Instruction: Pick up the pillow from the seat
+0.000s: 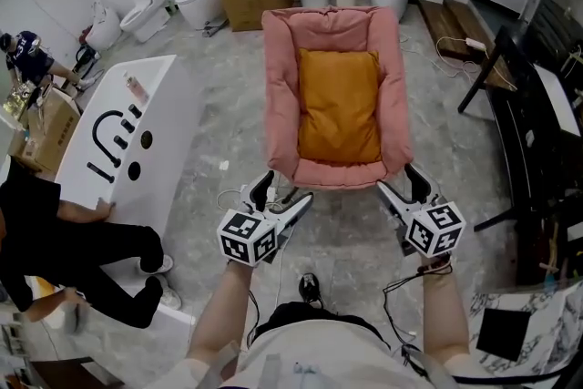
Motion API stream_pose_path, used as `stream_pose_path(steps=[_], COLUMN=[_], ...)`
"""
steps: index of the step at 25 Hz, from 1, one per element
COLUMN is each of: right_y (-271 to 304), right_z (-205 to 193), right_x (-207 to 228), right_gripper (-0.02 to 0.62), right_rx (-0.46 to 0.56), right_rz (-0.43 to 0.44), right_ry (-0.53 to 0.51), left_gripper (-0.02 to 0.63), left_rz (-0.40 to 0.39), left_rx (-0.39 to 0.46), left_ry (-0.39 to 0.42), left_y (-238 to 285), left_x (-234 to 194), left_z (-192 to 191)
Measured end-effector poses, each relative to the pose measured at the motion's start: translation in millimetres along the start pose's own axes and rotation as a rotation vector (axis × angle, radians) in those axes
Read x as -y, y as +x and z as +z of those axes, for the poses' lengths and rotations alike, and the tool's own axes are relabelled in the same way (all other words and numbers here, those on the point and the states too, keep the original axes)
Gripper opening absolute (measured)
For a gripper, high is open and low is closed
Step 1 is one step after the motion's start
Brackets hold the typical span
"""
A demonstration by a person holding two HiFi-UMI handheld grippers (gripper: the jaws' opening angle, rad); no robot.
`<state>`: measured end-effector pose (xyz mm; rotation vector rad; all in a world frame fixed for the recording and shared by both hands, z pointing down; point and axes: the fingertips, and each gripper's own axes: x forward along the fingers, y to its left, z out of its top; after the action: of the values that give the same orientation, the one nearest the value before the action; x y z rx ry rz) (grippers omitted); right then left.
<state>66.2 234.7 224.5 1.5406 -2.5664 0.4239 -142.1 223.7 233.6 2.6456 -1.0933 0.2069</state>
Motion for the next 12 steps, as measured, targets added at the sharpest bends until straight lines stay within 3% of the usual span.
stream_pose_path(steps=[12], right_y=[43], right_z=[18], right_x=[24], right_gripper=[0.337], right_rx=[0.015], right_rz=[-0.072], right_ry=[0.006], left_gripper=[0.44], left_rz=[-0.042], left_rx=[-0.017], left_ry=[-0.011], left_y=[38], left_x=[-53], left_z=[12])
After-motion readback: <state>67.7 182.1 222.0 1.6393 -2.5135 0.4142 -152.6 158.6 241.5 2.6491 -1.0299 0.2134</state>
